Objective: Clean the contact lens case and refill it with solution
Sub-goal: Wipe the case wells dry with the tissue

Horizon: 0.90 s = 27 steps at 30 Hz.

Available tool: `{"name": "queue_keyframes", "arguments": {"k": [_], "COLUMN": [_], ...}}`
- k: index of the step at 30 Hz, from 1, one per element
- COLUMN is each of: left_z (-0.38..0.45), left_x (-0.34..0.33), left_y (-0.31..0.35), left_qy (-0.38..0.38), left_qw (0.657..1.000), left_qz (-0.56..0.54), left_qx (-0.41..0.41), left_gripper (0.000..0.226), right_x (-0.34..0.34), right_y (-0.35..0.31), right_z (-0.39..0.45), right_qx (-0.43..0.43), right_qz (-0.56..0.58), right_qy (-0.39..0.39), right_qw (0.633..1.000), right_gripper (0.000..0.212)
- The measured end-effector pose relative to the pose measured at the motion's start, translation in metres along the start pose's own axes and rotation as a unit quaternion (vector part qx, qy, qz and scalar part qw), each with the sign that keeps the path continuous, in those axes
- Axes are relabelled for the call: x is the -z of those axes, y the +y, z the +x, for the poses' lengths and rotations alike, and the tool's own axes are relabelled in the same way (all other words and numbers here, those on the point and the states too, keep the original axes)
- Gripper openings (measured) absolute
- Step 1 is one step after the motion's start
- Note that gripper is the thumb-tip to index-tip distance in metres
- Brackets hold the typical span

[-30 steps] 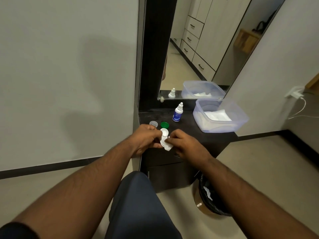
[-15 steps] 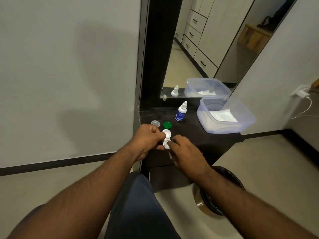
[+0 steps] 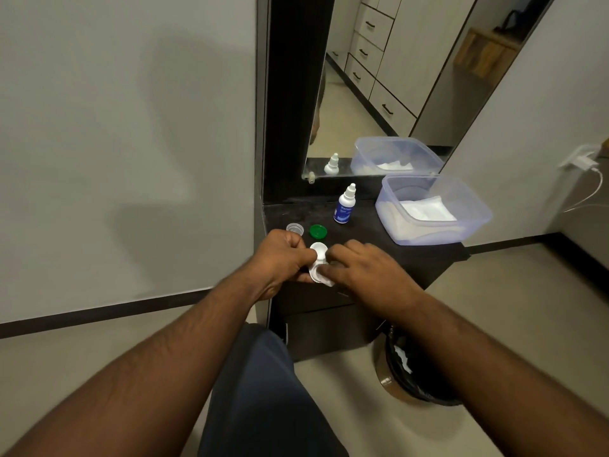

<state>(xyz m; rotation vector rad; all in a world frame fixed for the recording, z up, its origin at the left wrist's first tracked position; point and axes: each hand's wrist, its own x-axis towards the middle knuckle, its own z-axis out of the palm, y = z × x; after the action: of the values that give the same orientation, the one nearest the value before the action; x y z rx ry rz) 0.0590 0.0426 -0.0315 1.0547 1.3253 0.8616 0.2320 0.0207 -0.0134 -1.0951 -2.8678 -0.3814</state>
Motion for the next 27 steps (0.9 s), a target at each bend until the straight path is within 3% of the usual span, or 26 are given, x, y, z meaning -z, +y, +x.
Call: {"name": "queue_keyframes", "arguments": {"k": [4,7,11,14,15,16,18,19,20,21,22,24,25,26,27], "left_z": [0.002,0.002,0.002,0.000,0.000,-0.001,0.000,0.000,0.000,0.001,0.001,0.000,0.000,-0.001,-0.002], "left_x": [0.006,0.007,0.006,0.004,0.003,0.003,0.003,0.003,0.004,0.004,0.004,0.005,0.005,0.005,0.005], "left_y": [0.002,0.004,0.004,0.002,0.002,0.001,0.000,0.000,-0.001,-0.001,-0.001,-0.001,0.000,0.000,0.001], "left_qy": [-0.040,-0.049,-0.035,-0.024,-0.020,-0.016,-0.016,-0.017,-0.018,-0.019,-0.021,-0.031,-0.035,-0.039,-0.042], "left_qw": [0.999,0.998,0.999,0.999,1.000,1.000,1.000,0.999,0.999,0.999,0.999,0.999,0.999,0.998,0.998], "left_qz": [0.020,0.026,0.016,0.012,0.010,0.006,-0.015,-0.024,-0.025,-0.022,-0.023,-0.031,-0.033,-0.033,-0.034], "left_qx": [0.017,0.023,0.027,0.025,0.020,0.016,0.017,0.019,0.021,0.022,0.021,0.021,0.021,0.023,0.025], "left_gripper": [0.027,0.026,0.024,0.025,0.025,0.025,0.028,0.028,0.027,0.026,0.024,0.022,0.019,0.016,0.014], "right_x": [0.005,0.004,-0.013,-0.030,-0.032,-0.030,-0.024,-0.022,-0.021,-0.019,-0.018,-0.017,-0.017,-0.017,-0.016], "right_y": [0.008,0.018,0.000,-0.036,-0.046,-0.054,-0.059,-0.057,-0.055,-0.053,-0.052,-0.051,-0.050,-0.049,-0.047], "right_z": [0.007,0.006,-0.006,-0.011,-0.009,-0.007,-0.003,-0.004,-0.007,-0.009,-0.012,-0.012,-0.012,-0.012,-0.012], "right_qx": [0.181,0.211,0.115,-0.057,-0.147,-0.248,-0.387,-0.417,-0.433,-0.445,-0.453,-0.458,-0.454,-0.451,-0.448], "right_qz": [-0.086,-0.129,-0.102,0.064,0.179,0.337,0.632,0.713,0.758,0.778,0.786,0.790,0.788,0.768,0.720], "right_qy": [-0.004,0.007,0.063,0.130,0.149,0.165,0.175,0.195,0.224,0.252,0.273,0.286,0.279,0.271,0.264], "right_qw": [0.980,0.969,0.986,0.988,0.961,0.893,0.648,0.529,0.433,0.364,0.321,0.292,0.308,0.364,0.459], "right_gripper": [0.032,0.026,0.030,0.027,0.024,0.020,0.017,0.019,0.021,0.021,0.021,0.021,0.022,0.021,0.020]}}
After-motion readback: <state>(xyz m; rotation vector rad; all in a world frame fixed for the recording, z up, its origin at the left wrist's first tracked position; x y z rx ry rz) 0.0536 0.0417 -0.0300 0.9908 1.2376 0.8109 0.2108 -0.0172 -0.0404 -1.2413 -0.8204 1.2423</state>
